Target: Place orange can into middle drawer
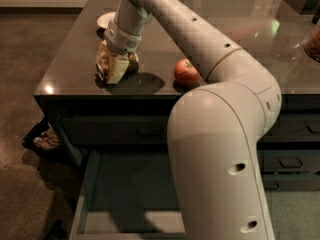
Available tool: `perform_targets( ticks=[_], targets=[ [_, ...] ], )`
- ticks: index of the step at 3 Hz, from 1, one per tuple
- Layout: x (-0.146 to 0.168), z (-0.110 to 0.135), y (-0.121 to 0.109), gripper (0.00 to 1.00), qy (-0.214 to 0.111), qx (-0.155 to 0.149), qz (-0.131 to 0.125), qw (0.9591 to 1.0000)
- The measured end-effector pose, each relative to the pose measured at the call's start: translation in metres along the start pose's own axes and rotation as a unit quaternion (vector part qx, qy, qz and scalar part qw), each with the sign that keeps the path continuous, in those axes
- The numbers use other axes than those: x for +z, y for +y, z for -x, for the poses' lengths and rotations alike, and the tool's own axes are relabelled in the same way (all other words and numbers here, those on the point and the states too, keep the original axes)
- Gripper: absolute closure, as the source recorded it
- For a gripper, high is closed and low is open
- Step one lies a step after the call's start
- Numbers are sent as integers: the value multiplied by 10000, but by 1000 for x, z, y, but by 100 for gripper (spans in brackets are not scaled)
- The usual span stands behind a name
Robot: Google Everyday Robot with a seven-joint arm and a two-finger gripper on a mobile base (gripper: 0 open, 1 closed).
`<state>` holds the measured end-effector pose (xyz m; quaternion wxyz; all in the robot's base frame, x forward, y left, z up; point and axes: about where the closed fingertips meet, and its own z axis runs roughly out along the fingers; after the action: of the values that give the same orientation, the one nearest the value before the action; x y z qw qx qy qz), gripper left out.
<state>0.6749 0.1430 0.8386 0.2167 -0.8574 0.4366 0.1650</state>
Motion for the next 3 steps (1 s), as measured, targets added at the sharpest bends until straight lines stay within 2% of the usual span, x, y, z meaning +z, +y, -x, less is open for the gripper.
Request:
perform_targets(
  ticks=[1, 2, 3],
  targets=[
    [-4, 2, -1, 100, 0, 0, 0, 10000],
    [-36, 27, 13, 100, -394, -269, -423, 9980],
    [-106, 88, 64, 100, -1043, -610, -1438, 9822]
  ],
)
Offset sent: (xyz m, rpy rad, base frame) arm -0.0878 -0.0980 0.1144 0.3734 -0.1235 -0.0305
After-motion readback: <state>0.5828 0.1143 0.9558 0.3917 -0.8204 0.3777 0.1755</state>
